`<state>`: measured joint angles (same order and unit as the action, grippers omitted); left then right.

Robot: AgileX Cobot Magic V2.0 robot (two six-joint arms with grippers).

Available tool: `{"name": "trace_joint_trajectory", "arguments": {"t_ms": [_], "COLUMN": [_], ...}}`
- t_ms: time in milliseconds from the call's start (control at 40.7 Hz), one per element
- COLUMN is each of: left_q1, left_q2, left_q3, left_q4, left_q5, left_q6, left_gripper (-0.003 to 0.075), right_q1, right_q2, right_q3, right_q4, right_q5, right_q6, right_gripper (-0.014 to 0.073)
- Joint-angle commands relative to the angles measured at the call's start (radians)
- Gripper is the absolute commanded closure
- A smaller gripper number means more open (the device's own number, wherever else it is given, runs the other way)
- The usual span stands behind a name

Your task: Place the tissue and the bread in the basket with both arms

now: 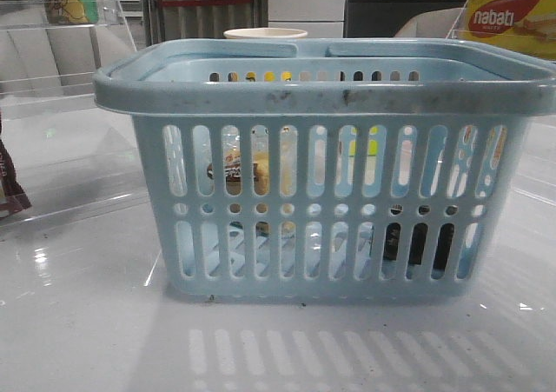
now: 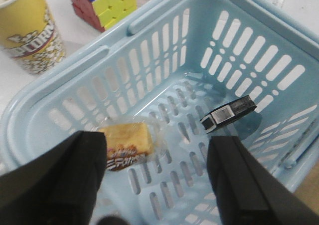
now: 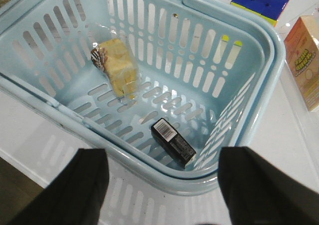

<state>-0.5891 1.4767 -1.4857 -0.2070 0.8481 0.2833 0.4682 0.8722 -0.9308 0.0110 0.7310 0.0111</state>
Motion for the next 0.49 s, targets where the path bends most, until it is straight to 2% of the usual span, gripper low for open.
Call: {"name": "trace_joint_trajectory", "arguments": {"t_ms": [0, 98, 467], "left_q1": [-0.002, -0.002, -0.002], "left_q2": [-0.115, -0.209, -0.549], "left_q3": [0.035, 0.130, 0.510], "left_q4": [0.092, 0.144, 0.166], "left_q5": [-0.051, -0.075, -0.135], "left_q6": [-0.117, -0.164, -0.166], "left_gripper": [0.0223, 0.0223, 0.0223], "right_q1": [0.001, 0.001, 0.001], "right_q2": [-0.005, -0.005, -0.005], "right_q3": [-0.029, -0.029, -0.029], "right_q4": [-0.011, -0.011, -0.033], "right_q5": [-0.071, -0.072, -0.051], "right_q6": [-0.011, -0.011, -0.011], "right_gripper": [0.0029, 0.0029, 0.0029]}}
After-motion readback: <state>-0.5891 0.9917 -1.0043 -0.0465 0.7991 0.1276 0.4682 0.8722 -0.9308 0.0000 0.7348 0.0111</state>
